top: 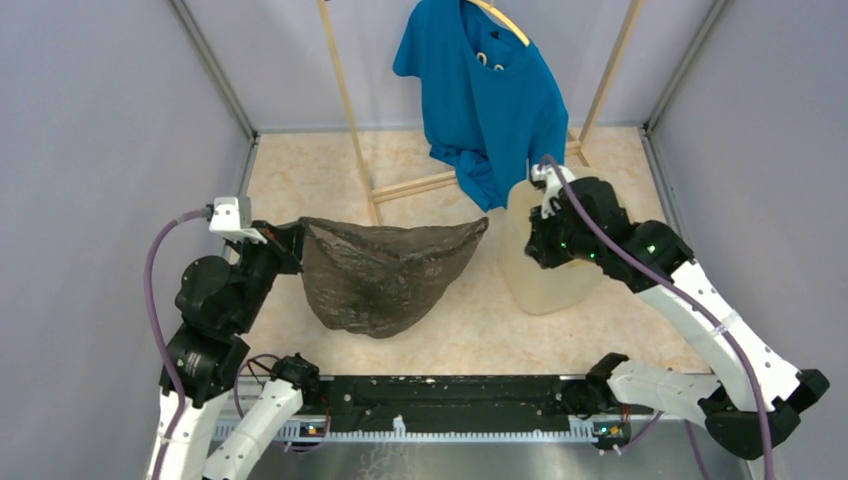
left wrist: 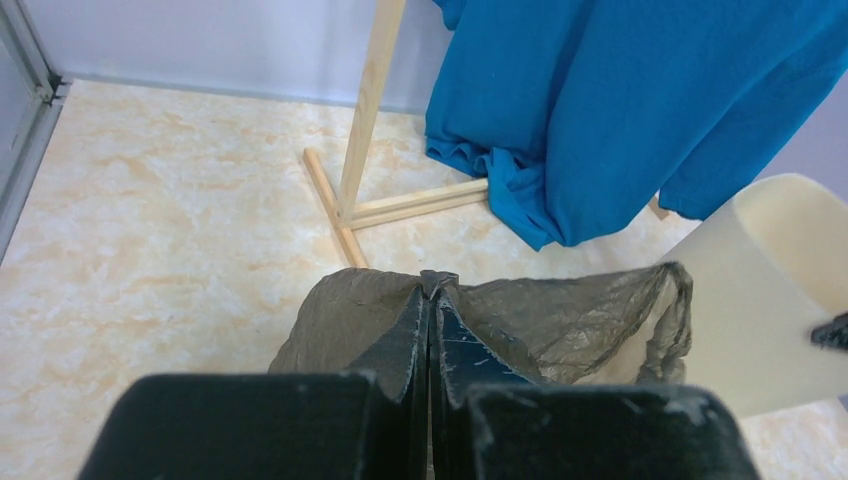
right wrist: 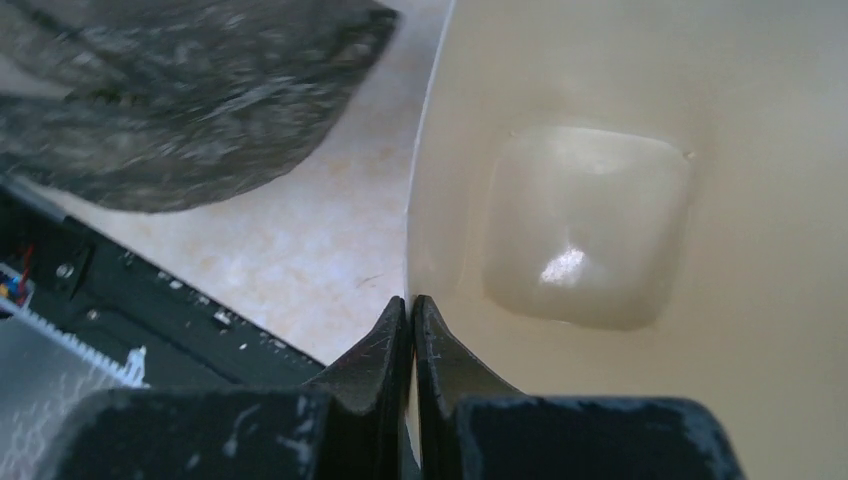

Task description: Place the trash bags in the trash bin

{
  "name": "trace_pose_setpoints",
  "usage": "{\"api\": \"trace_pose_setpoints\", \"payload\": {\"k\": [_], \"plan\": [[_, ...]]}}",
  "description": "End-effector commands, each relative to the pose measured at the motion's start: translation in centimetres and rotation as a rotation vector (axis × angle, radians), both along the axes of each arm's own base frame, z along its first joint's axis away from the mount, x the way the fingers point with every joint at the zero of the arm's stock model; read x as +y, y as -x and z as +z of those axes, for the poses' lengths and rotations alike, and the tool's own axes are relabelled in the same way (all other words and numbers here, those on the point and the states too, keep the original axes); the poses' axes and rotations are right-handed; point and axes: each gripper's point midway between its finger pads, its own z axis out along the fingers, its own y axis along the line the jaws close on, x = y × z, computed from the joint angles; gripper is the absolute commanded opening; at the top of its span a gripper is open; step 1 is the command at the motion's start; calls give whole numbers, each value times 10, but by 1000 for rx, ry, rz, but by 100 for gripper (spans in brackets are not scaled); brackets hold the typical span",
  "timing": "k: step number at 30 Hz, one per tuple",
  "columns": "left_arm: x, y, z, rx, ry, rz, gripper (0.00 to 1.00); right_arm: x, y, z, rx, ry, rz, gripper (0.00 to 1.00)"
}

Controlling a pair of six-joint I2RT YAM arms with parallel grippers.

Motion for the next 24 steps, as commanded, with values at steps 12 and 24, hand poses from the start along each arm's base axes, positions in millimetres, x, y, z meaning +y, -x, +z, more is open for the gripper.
{"api": "trace_pose_setpoints", "payload": {"k": [12, 24], "plan": [[14, 14, 50, -89, 52, 55, 0, 99, 26, 7, -18, -149, 257, 16], [26, 56, 175, -457, 128, 33, 0, 96, 14, 69, -164, -149, 281, 60]]}}
